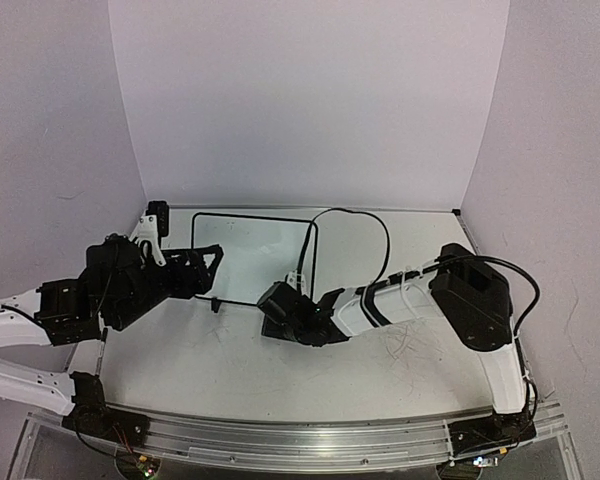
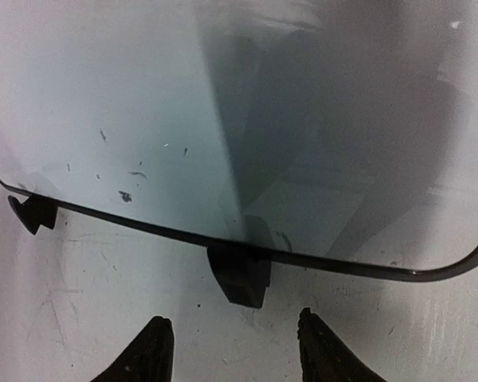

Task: Write a sentence on the whiteboard
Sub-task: Move the whiteboard to the center of the board.

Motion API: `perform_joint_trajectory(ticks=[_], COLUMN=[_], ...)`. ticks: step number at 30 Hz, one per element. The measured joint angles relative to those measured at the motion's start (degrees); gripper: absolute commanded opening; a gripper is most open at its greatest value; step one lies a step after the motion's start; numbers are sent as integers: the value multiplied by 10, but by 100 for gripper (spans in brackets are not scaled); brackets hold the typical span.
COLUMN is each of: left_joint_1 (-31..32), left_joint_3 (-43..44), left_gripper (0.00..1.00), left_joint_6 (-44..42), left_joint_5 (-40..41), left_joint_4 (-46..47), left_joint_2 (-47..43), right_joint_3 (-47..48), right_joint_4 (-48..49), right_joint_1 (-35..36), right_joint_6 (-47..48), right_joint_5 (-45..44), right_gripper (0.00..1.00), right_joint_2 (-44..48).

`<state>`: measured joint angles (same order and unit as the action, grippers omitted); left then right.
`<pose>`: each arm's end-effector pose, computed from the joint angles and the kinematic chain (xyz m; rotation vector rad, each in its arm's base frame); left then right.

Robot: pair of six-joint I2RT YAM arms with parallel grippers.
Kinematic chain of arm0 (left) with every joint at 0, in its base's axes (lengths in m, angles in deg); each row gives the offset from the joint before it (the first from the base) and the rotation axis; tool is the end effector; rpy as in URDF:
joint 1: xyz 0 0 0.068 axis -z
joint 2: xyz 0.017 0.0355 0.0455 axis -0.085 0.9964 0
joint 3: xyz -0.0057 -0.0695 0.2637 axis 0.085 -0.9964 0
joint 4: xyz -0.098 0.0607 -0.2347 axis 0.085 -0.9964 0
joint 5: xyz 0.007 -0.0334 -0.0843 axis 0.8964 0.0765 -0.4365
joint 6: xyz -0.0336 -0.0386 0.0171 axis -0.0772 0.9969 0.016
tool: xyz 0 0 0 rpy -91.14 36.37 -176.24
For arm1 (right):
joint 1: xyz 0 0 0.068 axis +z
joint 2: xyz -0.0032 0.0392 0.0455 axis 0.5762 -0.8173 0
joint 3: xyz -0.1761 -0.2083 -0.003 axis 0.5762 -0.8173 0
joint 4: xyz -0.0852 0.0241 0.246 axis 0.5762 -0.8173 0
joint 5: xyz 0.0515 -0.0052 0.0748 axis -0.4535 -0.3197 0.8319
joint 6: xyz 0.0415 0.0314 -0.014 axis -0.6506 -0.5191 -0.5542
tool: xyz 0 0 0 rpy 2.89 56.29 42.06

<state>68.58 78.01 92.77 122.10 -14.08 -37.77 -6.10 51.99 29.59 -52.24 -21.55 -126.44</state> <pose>0.1068 -0.1720 0.3082 0.1132 1.8220 -0.6546 0.2094 0.4176 0.1238 -0.0267 2.4276 0.6361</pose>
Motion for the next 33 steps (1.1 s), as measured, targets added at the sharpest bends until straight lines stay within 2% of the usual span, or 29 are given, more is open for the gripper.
perform_joint_trajectory(ticks=[11,17,23,28,33], left_joint_1=[0,0,0,-1,-1], left_joint_3=[-9,-21,-22,-21,-20], left_gripper=[86,87,87,87,87], left_joint_6=[-22,-22,-22,-21,-22], left_joint_5=[0,0,1,8,15], left_joint_4=[-24,-30,-34,-33,-33], left_joint_2=[-86,-100,-100,-79,-36], right_joint_3=[63,84,84,48,-28], right_joint_4=[-32,-44,-47,-40,-39], right_joint_1=[0,0,0,0,1], right_joint_6=[-3,7,25,43,78], right_joint_5=[-63,-95,-105,-123,-132], right_gripper=[42,25,13,0,0], right_joint_2=[-51,-68,-70,-52,-3])
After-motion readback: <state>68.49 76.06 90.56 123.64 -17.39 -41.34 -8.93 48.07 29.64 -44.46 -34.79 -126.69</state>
